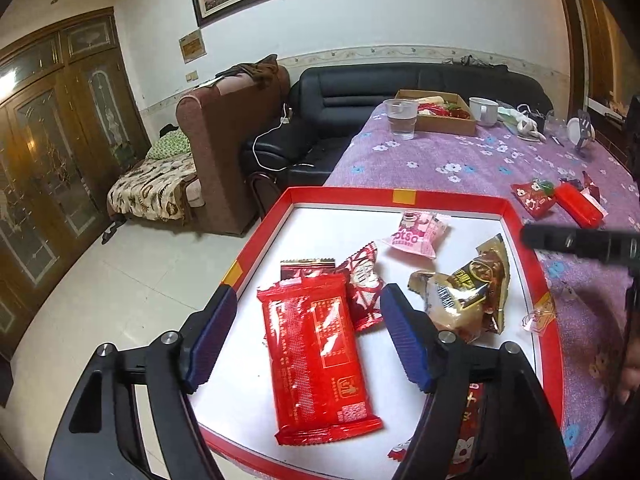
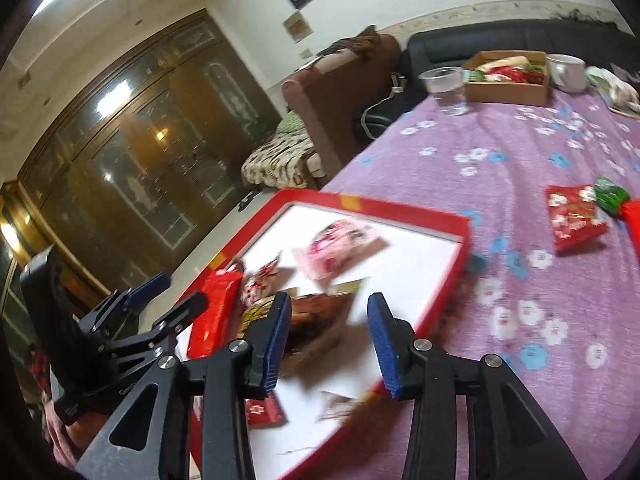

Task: Organize snacks
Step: 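Grasp a red gold-print packet with the left tool while the right tool grasps a red flower-print packet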

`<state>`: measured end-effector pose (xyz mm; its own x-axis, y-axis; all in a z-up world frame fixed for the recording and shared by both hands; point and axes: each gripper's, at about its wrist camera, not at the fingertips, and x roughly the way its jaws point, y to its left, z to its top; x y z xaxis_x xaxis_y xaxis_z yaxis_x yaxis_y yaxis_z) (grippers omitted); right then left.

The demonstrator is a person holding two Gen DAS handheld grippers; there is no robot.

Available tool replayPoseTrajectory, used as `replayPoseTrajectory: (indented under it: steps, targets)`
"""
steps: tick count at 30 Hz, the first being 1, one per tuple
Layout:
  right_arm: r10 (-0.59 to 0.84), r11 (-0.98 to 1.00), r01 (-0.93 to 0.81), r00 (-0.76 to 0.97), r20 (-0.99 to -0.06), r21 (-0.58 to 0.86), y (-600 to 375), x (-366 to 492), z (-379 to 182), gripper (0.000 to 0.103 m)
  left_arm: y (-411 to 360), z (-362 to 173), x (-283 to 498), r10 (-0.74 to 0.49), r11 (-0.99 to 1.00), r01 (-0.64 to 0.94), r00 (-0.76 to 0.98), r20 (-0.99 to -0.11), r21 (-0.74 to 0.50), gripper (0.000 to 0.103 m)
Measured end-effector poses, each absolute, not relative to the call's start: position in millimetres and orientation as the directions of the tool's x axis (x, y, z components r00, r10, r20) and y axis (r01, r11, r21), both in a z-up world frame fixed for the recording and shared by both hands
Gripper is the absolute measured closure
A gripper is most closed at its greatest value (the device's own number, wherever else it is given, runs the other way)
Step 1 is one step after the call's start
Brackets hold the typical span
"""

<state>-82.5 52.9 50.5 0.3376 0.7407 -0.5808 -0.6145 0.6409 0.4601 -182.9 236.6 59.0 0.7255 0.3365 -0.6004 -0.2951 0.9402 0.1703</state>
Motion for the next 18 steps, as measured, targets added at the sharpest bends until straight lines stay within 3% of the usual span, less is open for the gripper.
replayPoseTrajectory:
  steps: [6, 14, 18]
  targets:
    - [0.675, 0.733, -0.486, 0.439, -0.592, 0.476, -4, -48, 59, 0.054, 221, 62, -174, 0.325, 0.946, -0.257, 0.733, -0.597, 0.199, 0.029]
    - [0.457, 0.873, -0.166, 0.609, -0.648, 0.460, -134, 23, 64, 0.049, 181, 76, -157, 0.278, 0.956, -0.162, 0.765, -0.581, 0.244, 0.029]
    - [0.432, 0.822, 0.018, 0.630, -0.645, 0.569, -199, 55, 50, 0.049, 149, 90, -141, 0.192, 0.970, -0.061, 0.790, -0.582, 0.237, 0.028]
